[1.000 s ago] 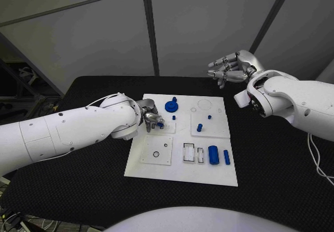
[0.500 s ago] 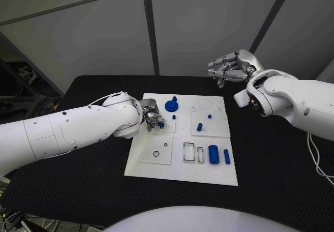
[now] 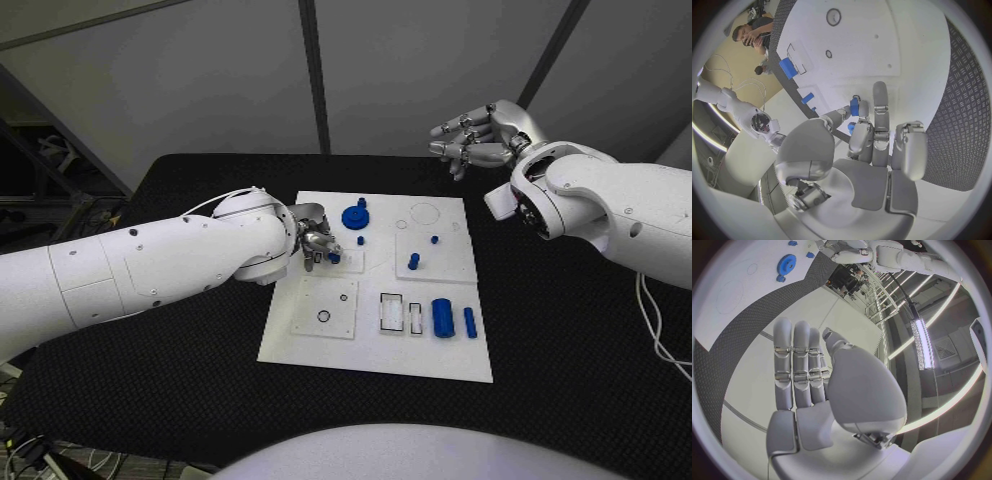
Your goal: Assemble the parts on the task board
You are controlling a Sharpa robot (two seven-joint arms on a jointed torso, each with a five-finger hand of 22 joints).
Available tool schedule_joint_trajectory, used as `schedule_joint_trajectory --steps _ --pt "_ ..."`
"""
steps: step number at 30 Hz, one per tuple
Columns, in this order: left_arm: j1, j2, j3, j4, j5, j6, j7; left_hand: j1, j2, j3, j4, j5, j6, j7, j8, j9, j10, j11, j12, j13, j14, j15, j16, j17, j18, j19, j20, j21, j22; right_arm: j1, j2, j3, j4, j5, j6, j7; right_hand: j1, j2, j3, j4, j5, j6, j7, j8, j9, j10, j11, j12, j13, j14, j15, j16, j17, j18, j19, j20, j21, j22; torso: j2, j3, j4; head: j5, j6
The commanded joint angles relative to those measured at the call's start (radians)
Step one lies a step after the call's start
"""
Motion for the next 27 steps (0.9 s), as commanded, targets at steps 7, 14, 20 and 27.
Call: schedule_joint_trajectory --steps 7,14,20,27 --pt "-0.003 -0.005 -0.003 -0.001 -0.025 0.052 -0.009 0.009 0.008 0.083 -0.098 0.001 -0.001 -0.006 0.007 0.001 0.022 -0.022 0.007 0.006 0.007 -0.004 -0.005 0.002 -0.034 0.056 -0.008 0.005 0.141 0.002 0.001 0.000 -0.001 -0.002 0.010 0.006 -0.010 0.000 -0.002 0.005 0.003 -0.009 0.000 -0.005 -0.001 -0.007 0.002 0.006 0.003 -0.006 0.000 0.006 0.002 -0.003 -0.011 0.000 0.006 0.001 0.000 -0.0005 0.0000 0.000 -0.002" --pt "-0.003 -0.010 -0.003 0.003 -0.026 0.048 -0.009 0.012 0.011 0.078 -0.096 0.002 0.000 -0.007 0.008 0.001 0.019 -0.023 0.003 0.002 0.007 -0.005 -0.006 0.002 -0.034 0.056 -0.008 0.005 0.141 0.002 0.002 0.000 -0.002 -0.002 0.012 0.005 -0.012 0.000 -0.003 0.006 0.003 -0.009 0.000 -0.004 -0.001 -0.007 0.003 0.007 0.004 -0.007 0.000 0.006 0.004 -0.003 -0.012 0.000 0.007 0.001 0.001 -0.0011 -0.0001 0.000 -0.002" --pt "-0.003 -0.010 -0.003 0.006 -0.026 0.047 -0.009 0.013 0.012 0.077 -0.096 0.002 0.001 -0.008 0.009 0.002 0.015 -0.023 -0.003 -0.006 0.007 -0.005 -0.006 0.002 -0.034 0.058 -0.008 0.006 0.144 0.002 0.002 0.000 -0.002 -0.002 0.012 0.004 -0.012 0.000 -0.003 0.006 0.003 -0.009 0.000 -0.004 -0.001 -0.007 0.003 0.007 0.004 -0.007 0.000 0.006 0.004 -0.003 -0.012 0.000 0.007 0.001 0.001 -0.0006 -0.0007 0.001 -0.002" --pt "-0.003 -0.006 -0.003 0.004 -0.019 0.050 -0.008 -0.001 0.007 0.049 -0.081 0.002 0.010 -0.014 0.014 0.005 0.015 -0.027 -0.007 -0.011 0.008 -0.006 -0.007 0.005 -0.036 0.060 -0.009 0.010 0.150 0.002 0.003 0.000 -0.003 -0.002 0.012 0.004 -0.012 0.000 -0.003 0.006 0.003 -0.009 0.000 -0.004 -0.001 -0.007 0.003 0.007 0.004 -0.007 0.000 0.006 0.004 -0.003 -0.012 0.000 0.007 0.001 0.001 0.0000 -0.0010 0.000 -0.003"
